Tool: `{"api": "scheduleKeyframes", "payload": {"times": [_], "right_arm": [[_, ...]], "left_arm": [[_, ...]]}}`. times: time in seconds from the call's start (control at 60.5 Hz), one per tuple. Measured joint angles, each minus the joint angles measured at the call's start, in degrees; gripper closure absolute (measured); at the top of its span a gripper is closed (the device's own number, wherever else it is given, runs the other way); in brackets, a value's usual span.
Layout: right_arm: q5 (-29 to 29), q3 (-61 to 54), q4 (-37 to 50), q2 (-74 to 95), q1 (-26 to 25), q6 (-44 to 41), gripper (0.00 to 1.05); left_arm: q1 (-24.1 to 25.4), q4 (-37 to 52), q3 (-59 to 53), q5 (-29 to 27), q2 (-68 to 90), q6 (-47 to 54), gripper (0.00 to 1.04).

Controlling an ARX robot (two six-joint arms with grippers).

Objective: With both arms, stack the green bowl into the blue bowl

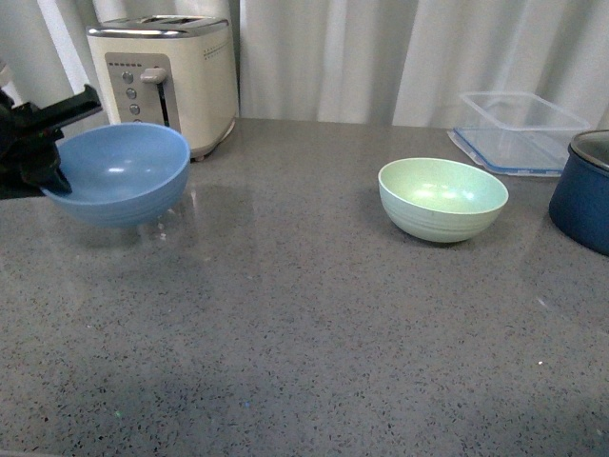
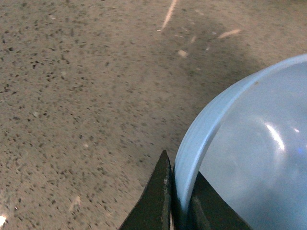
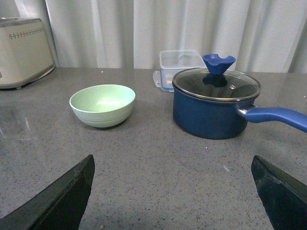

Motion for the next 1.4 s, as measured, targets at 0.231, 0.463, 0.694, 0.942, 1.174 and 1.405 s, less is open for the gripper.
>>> {"api": "scheduleKeyframes", "payload": {"times": [0.231, 0.463, 0.694, 0.942, 1.174, 1.405], "right_arm": [[0.0, 0.0, 0.0, 0.0, 0.0, 0.0, 0.1], [0.0, 0.0, 0.0, 0.0, 0.0, 0.0, 0.1], [0.0, 0.0, 0.0, 0.0, 0.0, 0.0, 0.1], [0.0, 0.0, 0.0, 0.0, 0.0, 0.0, 0.1], [0.0, 0.0, 0.0, 0.0, 0.0, 0.0, 0.1], [0.0, 0.0, 0.0, 0.0, 0.0, 0.0, 0.1]], "left_arm": [[-11.2, -1.1, 5.7, -0.2, -1.1, -2.3, 1.01], [-20.8, -3.4, 14.0, -3.2, 5.9, -3.0, 1.01], [-21.4, -4.0, 15.7, -4.9, 9.1, -3.7, 1.01], [-20.9, -4.5, 17.9, -6.0, 13.1, -4.1, 1.01], [-20.8, -5.6, 19.8, -7.0, 15.6, -4.7, 1.01], [-20.6, -6.1, 20.6, -6.9, 16.8, -5.2, 0.89]]}}
